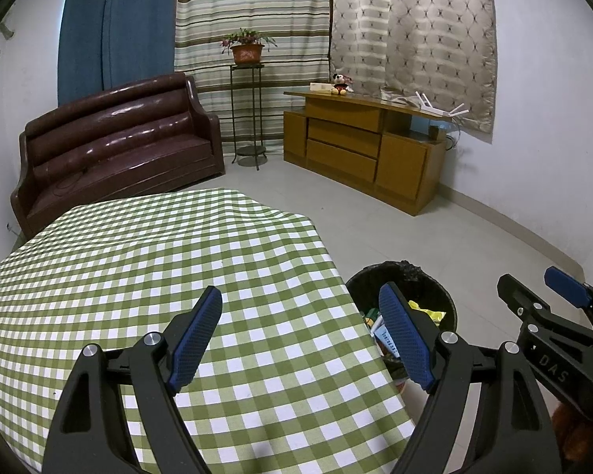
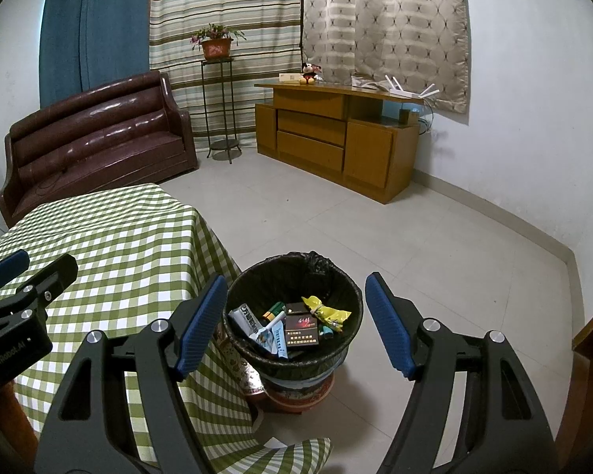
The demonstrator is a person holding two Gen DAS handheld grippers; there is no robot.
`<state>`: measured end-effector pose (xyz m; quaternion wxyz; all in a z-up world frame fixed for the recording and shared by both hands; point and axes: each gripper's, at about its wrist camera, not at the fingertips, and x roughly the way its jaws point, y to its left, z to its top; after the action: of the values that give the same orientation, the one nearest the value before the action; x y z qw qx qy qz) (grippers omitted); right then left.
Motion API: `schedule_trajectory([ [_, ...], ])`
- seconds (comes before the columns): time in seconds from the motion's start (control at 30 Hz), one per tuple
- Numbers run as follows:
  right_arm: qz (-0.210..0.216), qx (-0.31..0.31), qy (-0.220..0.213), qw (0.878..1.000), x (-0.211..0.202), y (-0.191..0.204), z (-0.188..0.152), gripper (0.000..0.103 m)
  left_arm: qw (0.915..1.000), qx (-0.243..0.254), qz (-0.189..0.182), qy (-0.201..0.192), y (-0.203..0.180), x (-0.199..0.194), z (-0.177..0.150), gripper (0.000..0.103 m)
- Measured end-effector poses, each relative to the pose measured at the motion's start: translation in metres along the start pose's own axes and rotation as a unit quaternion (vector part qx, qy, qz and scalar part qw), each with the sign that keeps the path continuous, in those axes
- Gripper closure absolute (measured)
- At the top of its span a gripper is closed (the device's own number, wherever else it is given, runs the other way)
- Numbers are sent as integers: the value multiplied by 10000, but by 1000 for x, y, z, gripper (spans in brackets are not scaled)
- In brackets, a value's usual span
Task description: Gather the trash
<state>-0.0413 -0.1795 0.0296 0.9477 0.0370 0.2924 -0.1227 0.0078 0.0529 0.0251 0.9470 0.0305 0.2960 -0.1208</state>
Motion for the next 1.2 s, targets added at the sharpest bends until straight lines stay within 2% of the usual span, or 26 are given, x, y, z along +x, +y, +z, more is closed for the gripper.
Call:
schedule_trajectory([
  [0.73, 0, 2, 25, 10000, 2, 1, -2, 32, 9999, 63, -140, -14, 1, 0, 1, 24],
  [0.87, 2, -4, 28, 10000, 2, 1, -2, 32, 9998, 32, -188, 12, 1, 2, 1, 21],
  [1.2, 5, -7, 28, 10000, 3, 1, -1, 32, 9998, 150, -65, -72, 2, 0, 1, 20],
])
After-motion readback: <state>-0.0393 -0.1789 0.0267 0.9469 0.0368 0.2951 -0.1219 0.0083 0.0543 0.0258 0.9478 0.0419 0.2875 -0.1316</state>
